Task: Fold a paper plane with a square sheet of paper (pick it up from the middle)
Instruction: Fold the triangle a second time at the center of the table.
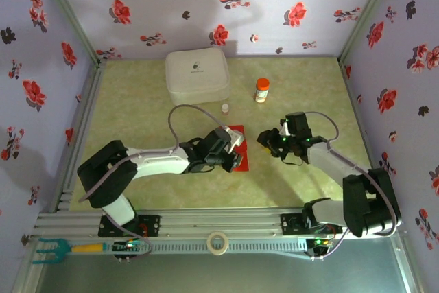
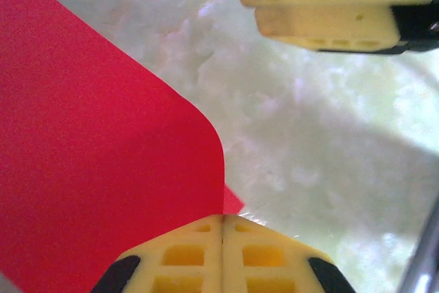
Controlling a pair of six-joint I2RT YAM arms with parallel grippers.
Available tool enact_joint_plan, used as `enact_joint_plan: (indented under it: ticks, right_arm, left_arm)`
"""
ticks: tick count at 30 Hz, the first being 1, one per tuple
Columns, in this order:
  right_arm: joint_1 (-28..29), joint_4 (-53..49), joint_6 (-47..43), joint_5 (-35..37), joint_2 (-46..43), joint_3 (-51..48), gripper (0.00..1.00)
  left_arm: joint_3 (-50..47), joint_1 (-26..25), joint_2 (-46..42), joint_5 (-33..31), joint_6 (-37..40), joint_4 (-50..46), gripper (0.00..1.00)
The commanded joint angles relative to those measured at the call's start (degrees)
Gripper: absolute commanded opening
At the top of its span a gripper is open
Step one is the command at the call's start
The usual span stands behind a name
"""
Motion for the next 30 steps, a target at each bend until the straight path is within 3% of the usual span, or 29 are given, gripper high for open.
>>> enact_joint_plan:
  ticks: [1,5,9,13,20,30]
  right_arm:
    - [0.23,0.3,0.57,-3.53,-0.34,-2.82,0.29]
    - [3.83,5.02,3.06,-5.73,0.76,-4.3,0.14]
    - [7.76,8.97,4.57,-6.18,3.78,-3.56,0.09]
    - [8.64,11.85,5.88,-5.83,5.91,-2.94,0.07]
    - [8.64,13.53,6.32,-6.76,7.41,-3.02,0.06]
    - [8.64,13.92,6.41,-7.32,8.61,-3.28,0.06]
  left_arm:
    - [-1.29,0.8,1.24,6.29,-6.03,5.79,0.0]
    - [-2.59,1.71,1.06,6.39,-7.38,7.19,0.0]
    - [-2.91,2.36,1.37,6.28,-7.65,6.98,0.0]
    - [-2.39,2.47,2.35,6.3,-7.25,6.07,0.0]
    - [-1.65,2.69,3.43,6.26,-6.7,5.7,0.16]
    - [-1.55,3.81,3.87,6.17,-6.42,6.22,0.22]
